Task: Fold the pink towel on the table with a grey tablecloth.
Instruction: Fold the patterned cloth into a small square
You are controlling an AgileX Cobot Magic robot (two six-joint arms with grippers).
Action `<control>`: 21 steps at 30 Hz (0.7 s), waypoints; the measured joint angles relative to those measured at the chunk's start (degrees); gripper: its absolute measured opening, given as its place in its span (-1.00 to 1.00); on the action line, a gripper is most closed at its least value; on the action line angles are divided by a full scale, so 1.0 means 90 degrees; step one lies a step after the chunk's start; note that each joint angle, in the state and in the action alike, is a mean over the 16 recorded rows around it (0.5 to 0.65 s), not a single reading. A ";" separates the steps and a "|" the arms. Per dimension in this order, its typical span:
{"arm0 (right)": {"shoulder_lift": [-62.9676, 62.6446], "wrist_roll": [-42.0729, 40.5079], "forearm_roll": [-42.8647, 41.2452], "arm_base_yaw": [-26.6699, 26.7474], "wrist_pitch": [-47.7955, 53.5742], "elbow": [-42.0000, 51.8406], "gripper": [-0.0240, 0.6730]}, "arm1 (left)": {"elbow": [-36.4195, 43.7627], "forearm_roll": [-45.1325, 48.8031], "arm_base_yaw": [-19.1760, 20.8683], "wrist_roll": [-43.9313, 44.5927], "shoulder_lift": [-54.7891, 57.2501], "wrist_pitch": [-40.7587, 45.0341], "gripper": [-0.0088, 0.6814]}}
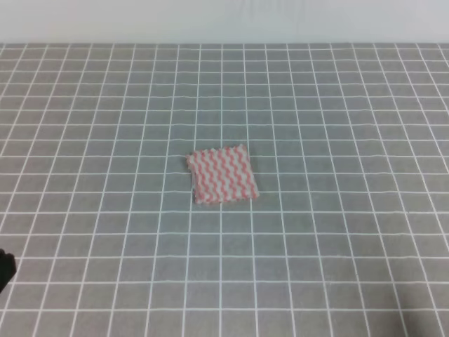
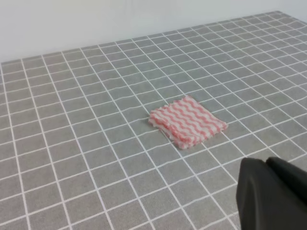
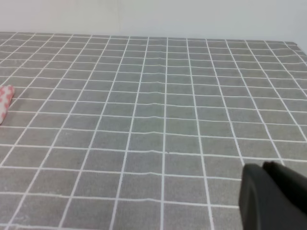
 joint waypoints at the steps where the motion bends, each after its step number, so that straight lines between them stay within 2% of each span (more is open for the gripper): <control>1: 0.0000 -0.0001 0.0001 0.0000 0.0000 0.0000 -0.98 | 0.0000 0.0035 0.0000 -0.0007 0.0000 -0.0021 -0.98; 10: 0.0014 -0.0006 -0.0001 0.0001 -0.0005 0.0021 -0.98 | 0.0378 0.0866 0.0000 -0.1029 -0.0483 -0.0840 -0.98; 21: 0.0023 -0.0005 0.0002 0.0001 0.0002 0.0021 -0.98 | 0.2010 0.2276 0.0091 -0.2780 -0.1703 -0.2325 -0.98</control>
